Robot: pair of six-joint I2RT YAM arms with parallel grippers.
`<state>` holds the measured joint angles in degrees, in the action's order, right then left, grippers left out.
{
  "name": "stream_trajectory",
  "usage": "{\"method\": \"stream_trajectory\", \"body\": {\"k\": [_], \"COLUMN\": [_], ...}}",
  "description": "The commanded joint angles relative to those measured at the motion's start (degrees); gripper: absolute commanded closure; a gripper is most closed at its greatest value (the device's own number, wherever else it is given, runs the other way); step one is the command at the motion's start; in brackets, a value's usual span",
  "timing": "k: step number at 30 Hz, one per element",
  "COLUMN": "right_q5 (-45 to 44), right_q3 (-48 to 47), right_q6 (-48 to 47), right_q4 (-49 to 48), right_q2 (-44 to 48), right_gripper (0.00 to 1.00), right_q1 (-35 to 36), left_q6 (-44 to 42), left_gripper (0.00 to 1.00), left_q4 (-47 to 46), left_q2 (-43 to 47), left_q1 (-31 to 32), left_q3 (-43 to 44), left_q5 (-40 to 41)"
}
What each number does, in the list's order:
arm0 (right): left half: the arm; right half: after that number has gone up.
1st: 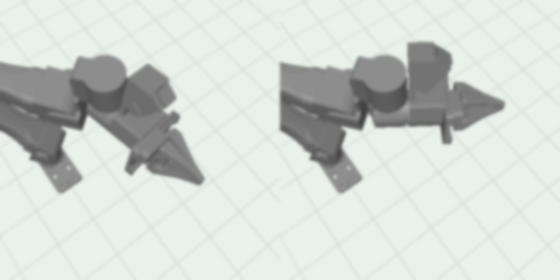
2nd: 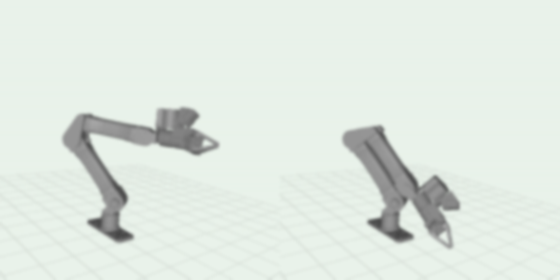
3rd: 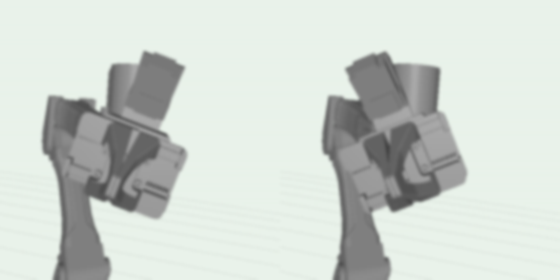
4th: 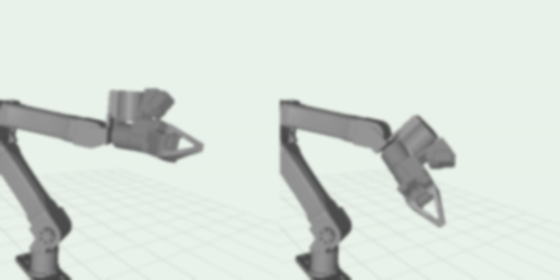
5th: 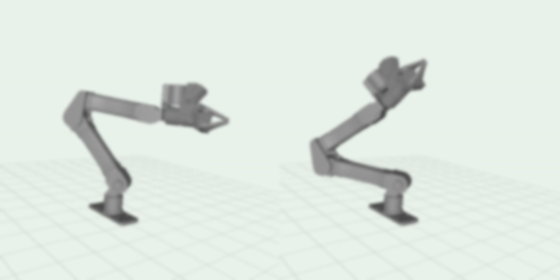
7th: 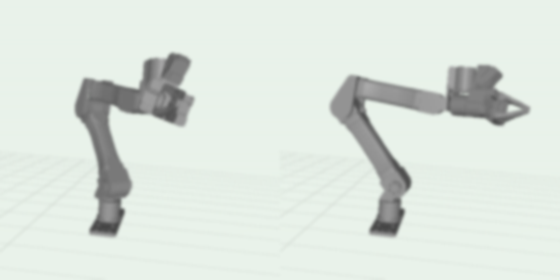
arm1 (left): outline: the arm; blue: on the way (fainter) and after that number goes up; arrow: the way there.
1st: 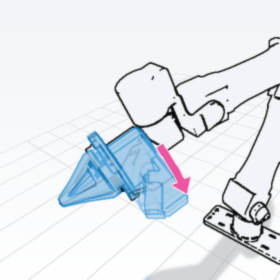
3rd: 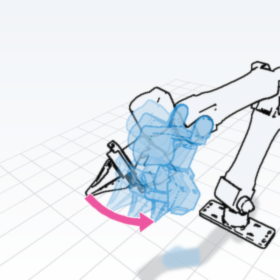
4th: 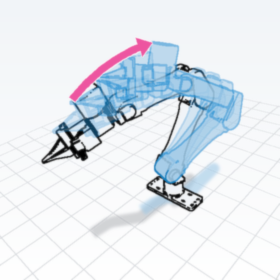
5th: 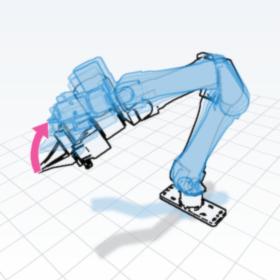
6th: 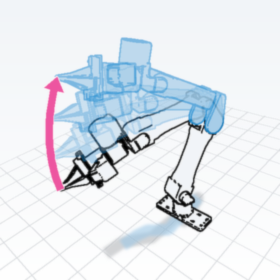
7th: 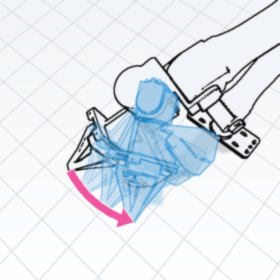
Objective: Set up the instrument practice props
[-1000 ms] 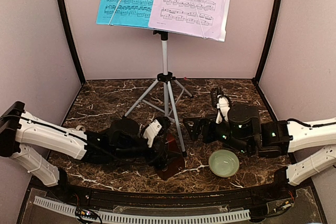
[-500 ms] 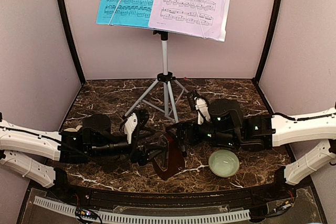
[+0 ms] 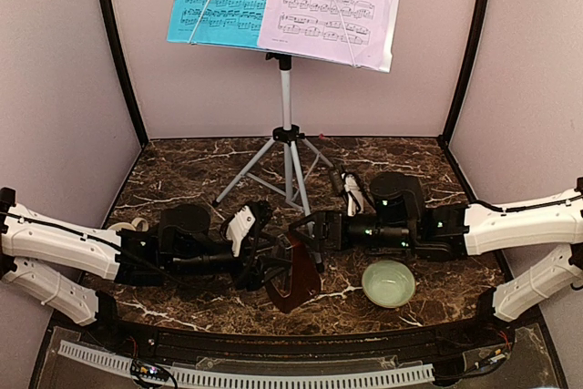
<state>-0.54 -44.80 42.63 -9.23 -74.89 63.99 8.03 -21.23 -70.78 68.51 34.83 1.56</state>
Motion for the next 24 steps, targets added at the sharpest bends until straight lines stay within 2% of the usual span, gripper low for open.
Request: {"method": "stream_trajectory", "body": {"k": [1, 10, 24], "right_q5": [4.73, 7.10, 9.28], "right_q3": [1.96, 5.10, 6.88], "right_q6": [3.23, 6.28, 8.13], "right_q4": [-6.97, -11.74, -13.96], "right_q2": [-0.51, -1.35, -3.68], "right_gripper": [0.04, 0.07, 0.10], "right_q1": [-0.85, -2.12, -2.57], "left_q6": [-1.28, -2.12, -3.42], "left_gripper": [0.32, 0.37, 0.44], "left_q4": [-1.73, -2.23, -2.23], "left_q2": [0.09, -0.41, -1.26], "left_q1": [-0.04, -0.04, -0.13], "left_q3": [2.27, 3.31, 3.40], "left_q5": [1.70, 0.99, 0.07]}}
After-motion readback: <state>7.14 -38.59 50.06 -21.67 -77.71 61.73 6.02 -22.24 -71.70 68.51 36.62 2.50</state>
